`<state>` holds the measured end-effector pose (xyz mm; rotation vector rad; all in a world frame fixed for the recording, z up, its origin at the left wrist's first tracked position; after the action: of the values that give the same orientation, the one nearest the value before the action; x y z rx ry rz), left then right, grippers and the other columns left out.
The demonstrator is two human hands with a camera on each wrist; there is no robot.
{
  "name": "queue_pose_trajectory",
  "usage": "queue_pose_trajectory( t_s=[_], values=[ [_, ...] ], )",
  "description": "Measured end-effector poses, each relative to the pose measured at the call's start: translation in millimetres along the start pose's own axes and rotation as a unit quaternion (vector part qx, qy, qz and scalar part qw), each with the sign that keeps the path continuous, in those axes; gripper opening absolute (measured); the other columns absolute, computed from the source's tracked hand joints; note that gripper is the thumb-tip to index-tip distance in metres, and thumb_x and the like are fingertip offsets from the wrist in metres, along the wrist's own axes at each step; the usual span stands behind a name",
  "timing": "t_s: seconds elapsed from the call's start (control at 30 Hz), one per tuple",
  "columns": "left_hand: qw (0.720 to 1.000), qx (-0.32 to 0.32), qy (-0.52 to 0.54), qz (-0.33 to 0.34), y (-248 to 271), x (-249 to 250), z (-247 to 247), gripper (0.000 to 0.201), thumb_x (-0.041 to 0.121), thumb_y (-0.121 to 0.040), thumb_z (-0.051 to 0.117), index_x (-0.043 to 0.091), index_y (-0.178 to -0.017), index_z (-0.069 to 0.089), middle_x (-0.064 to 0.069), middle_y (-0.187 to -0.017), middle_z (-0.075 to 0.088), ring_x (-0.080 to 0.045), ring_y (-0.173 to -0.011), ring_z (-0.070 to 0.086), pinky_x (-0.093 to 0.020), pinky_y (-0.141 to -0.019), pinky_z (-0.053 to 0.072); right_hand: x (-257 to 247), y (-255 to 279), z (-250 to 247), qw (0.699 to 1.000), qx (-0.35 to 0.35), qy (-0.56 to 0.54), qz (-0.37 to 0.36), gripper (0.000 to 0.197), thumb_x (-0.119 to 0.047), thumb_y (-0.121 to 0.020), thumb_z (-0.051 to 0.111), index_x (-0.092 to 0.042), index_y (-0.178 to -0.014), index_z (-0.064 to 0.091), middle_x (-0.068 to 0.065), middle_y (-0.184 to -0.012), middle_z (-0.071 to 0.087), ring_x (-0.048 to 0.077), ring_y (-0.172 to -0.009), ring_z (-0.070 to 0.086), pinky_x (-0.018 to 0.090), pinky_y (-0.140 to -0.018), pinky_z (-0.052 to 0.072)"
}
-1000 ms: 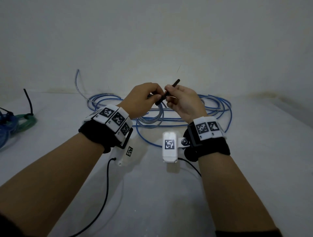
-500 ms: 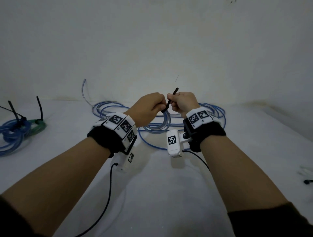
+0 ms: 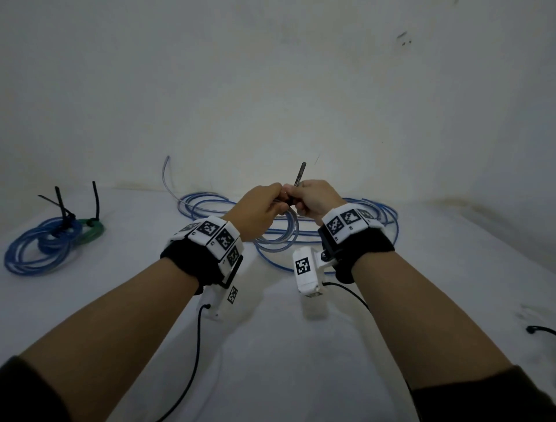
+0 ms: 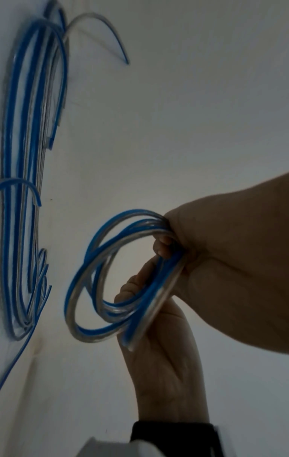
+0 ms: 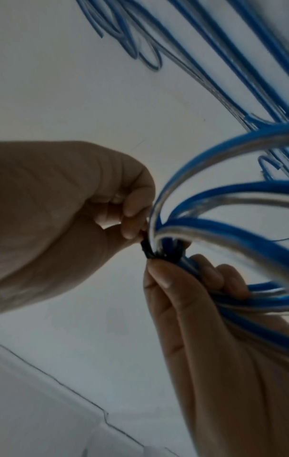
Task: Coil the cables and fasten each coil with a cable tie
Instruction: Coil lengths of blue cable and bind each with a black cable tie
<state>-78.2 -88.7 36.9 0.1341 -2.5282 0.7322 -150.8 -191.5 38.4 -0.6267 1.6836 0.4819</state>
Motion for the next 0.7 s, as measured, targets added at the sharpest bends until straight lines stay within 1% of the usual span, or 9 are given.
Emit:
queue_pose_trajectory(
  t_s=[0.13,0.23,0.27,0.33,0.4,0.5,0.57,0.63,0.7],
  values=[
    [0.999,0.042,-0.015,0.028,7,5,-18,0.011,0.003,-0.091,0.05,-0.002,-0.097,0.057,-0.001,-0.086,0.056,-0.015,-0.078,0.046,-0.017,-0.061,0.027,-19,2,9,0.999,0.012,0.03,-0.018,0.037,-0.013,-0.084,0.067,-0.007,-0.054,0.048,0.009,-0.057,0.046,0.017,-0.047,0.034,0.027,-0.047,0.027],
    [0.997,0.066,-0.023,0.031,12,3,-27,0.011,0.004,-0.091,0.05,-0.002,-0.095,0.057,-0.008,-0.085,0.059,-0.018,-0.076,0.044,-0.023,-0.062,0.023,-28,4,18,1.0,0.003,0.027,-0.009,0.033,-0.014,-0.085,0.067,-0.005,-0.056,0.054,0.009,-0.058,0.045,0.015,-0.047,0.034,0.025,-0.048,0.028],
    [0.997,0.076,-0.022,0.023,13,1,-29,0.011,0.006,-0.092,0.05,-0.002,-0.095,0.057,-0.01,-0.086,0.061,-0.019,-0.076,0.046,-0.024,-0.061,0.023,-29,5,21,1.0,0.009,0.01,-0.014,0.031,-0.013,-0.084,0.067,-0.005,-0.056,0.055,0.009,-0.058,0.046,0.015,-0.047,0.035,0.022,-0.046,0.03],
    [0.994,0.104,-0.017,-0.005,16,-5,-37,0.013,0.01,-0.092,0.051,0.0,-0.096,0.059,-0.01,-0.087,0.063,-0.023,-0.08,0.052,-0.023,-0.062,0.026,-36,8,28,0.999,0.025,-0.012,-0.044,0.028,-0.014,-0.084,0.068,-0.006,-0.059,0.058,0.008,-0.057,0.051,0.014,-0.046,0.043,0.019,-0.045,0.04],
    [0.987,0.153,-0.012,-0.051,21,-15,-50,0.015,0.014,-0.091,0.055,0.002,-0.098,0.06,-0.011,-0.094,0.065,-0.024,-0.087,0.057,-0.022,-0.068,0.033,-44,14,38,0.996,0.038,-0.024,-0.072,0.025,-0.017,-0.086,0.066,-0.006,-0.064,0.057,0.007,-0.061,0.056,0.016,-0.051,0.055,0.023,-0.053,0.052],
    [0.958,0.249,0.035,-0.138,32,-33,-74,0.018,0.019,-0.088,0.061,0.005,-0.099,0.06,-0.005,-0.094,0.063,-0.018,-0.087,0.056,-0.022,-0.077,0.04,-52,24,60,0.992,0.044,0.011,-0.12,0.015,-0.014,-0.09,0.057,-0.005,-0.078,0.058,0.007,-0.074,0.06,0.019,-0.059,0.061,0.029,-0.061,0.056],
    [0.937,0.277,0.093,-0.192,38,-45,-85,0.018,0.022,-0.087,0.061,0.007,-0.098,0.06,-0.004,-0.094,0.063,-0.018,-0.086,0.058,-0.026,-0.081,0.047,-51,31,83,0.99,0.018,0.035,-0.134,0.016,-0.011,-0.091,0.052,-0.001,-0.084,0.062,0.013,-0.077,0.063,0.024,-0.066,0.062,0.037,-0.066,0.056],
    [0.912,0.265,0.2,-0.24,42,-56,-92,0.022,0.024,-0.091,0.054,0.004,-0.095,0.061,-0.013,-0.098,0.066,-0.025,-0.088,0.063,-0.037,-0.084,0.053,-50,38,109,0.989,-0.016,0.051,-0.14,0.026,-0.016,-0.091,0.052,0.005,-0.082,0.065,0.02,-0.077,0.066,0.032,-0.069,0.063,0.044,-0.071,0.056],
    [0.882,0.23,0.315,-0.264,49,-59,-97,0.029,0.022,-0.096,0.043,-0.001,-0.095,0.06,-0.018,-0.096,0.065,-0.029,-0.089,0.063,-0.04,-0.084,0.055,-49,42,127,0.987,-0.039,0.058,-0.142,0.035,-0.025,-0.089,0.057,0.005,-0.07,0.062,0.023,-0.07,0.063,0.035,-0.066,0.062,0.044,-0.068,0.053]
  ],
)
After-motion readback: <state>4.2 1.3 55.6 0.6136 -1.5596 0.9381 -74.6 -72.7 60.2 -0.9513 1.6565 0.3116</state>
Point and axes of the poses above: each hand's wrist, its own y-axis away from the middle knuckle, its own z-axis out of the palm, x = y × z, the point moved 4 cm from there along -y, towards the middle knuckle
